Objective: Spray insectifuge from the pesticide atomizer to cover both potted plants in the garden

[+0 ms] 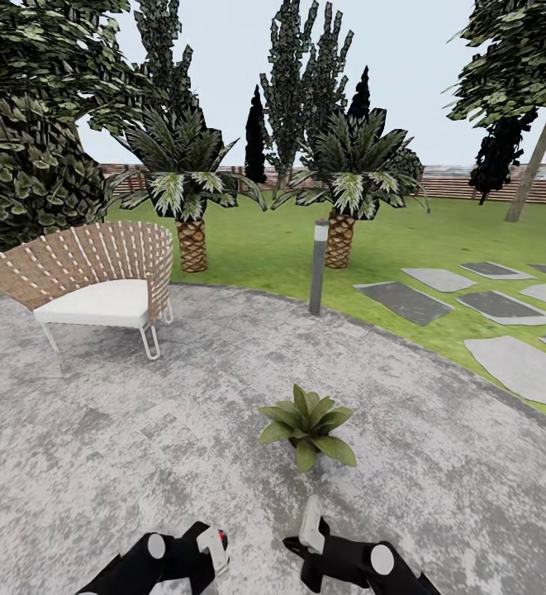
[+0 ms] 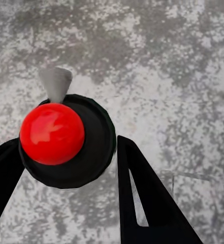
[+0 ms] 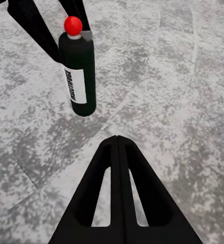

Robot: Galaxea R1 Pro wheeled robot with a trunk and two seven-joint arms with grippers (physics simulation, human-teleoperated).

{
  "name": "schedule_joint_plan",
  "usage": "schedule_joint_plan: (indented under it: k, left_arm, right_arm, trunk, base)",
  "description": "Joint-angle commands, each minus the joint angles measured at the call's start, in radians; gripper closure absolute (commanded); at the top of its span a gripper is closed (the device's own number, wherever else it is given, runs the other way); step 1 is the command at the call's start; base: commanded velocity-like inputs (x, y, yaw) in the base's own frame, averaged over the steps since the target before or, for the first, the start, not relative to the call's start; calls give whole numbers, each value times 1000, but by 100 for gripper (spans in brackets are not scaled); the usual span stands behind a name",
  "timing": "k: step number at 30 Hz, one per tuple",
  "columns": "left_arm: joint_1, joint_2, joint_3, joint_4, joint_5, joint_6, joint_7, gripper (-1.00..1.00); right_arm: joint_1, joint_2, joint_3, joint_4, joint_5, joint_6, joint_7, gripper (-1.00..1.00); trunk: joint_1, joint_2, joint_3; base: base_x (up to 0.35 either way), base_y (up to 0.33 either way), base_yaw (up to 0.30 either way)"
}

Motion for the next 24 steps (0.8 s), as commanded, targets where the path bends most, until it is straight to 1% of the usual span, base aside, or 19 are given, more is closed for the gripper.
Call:
schedule_joint_plan:
  k: [1, 2, 3, 4, 11, 17, 18, 21, 22, 24]
  left_arm:
    - [0, -4, 0, -1, -13, -6, -1, 100]
    - [0, -8, -1, -1, -17, -6, -1, 100]
    - [0, -20, -1, -2, -36, -5, -1, 100]
    - [0, -29, -1, -2, -40, -6, -1, 100]
    - [0, -47, -3, -2, -44, -7, -1, 100]
    - [0, -55, -6, -1, -43, -8, -2, 100]
    - [0, -55, -14, -1, -43, -8, -3, 100]
    - [0, -59, -55, -1, -42, -6, -21, 100]
    - [0, -67, -69, -1, -42, -6, -28, 100]
    - [0, -73, -74, -1, -42, -6, -31, 100]
  right_arm:
    - [-1, 2, 3, -1, 9, -6, 0, 100]
    - [-1, 3, 6, -1, 9, -6, 0, 100]
    - [-1, 12, 11, 0, 8, -6, 0, 100]
    - [-1, 16, 11, 1, 8, -6, 0, 100]
    - [-1, 19, 13, 2, 10, -6, -1, 100]
    - [-1, 19, 13, 4, 8, -6, -2, 100]
    - [-1, 19, 13, 4, 8, -6, -2, 100]
    - [0, 20, 13, 4, 8, -6, -2, 100]
    - [0, 21, 13, 4, 8, -6, -2, 100]
    - [0, 22, 13, 4, 8, -6, -2, 100]
  trunk:
    - [0, 0, -1]
    - [0, 0, -1]
    - [0, 0, -1]
    - [0, 0, -1]
    - [0, 0, -1]
    - [0, 0, -1]
    - [0, 0, -1]
    - [0, 0, -1]
    - [0, 0, -1]
    - [0, 0, -1]
  base:
    - [0, 0, 0]
    - [0, 0, 0]
    - [0, 0, 0]
    - [0, 0, 0]
    - [0, 0, 0]
    - [0, 0, 0]
    - [0, 0, 0]
    - [0, 0, 0]
    - [0, 0, 0]
    - [0, 0, 0]
